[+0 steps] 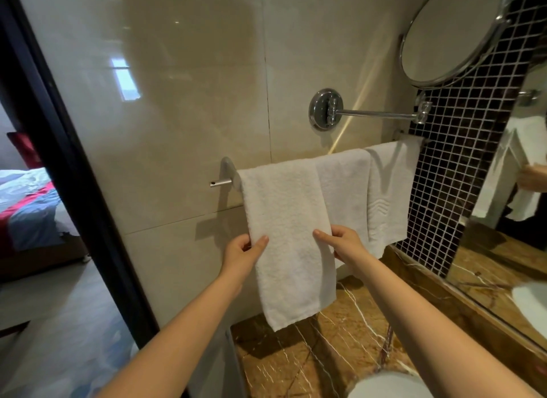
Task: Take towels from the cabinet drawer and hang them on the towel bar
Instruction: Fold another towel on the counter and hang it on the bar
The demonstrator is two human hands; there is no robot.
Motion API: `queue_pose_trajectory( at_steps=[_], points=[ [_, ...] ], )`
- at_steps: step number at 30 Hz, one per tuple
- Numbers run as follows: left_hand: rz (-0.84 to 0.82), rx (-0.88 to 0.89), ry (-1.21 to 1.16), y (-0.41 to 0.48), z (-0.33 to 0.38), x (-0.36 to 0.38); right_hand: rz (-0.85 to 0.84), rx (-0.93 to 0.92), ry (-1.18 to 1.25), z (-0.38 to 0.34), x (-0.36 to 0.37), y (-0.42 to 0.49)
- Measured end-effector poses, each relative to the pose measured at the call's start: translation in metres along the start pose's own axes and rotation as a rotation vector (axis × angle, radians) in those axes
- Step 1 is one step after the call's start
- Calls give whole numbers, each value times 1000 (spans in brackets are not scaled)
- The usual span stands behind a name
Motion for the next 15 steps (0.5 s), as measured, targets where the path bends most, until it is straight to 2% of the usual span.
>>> queue_pose_trajectory(
  at_steps=[15],
  points=[
    [-60,-136,7,-33,-44,24,-5,58,-58,29,4,-31]
  ],
)
Point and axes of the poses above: each hand's wrist, its own y-axis towards the middle knuckle, its own x-axis out of the palm, z = x × y, the point moved 8 cm from there along y, towards the middle knuckle, and after that the axes turned 13 degrees about -z, right-handed, at the moved point
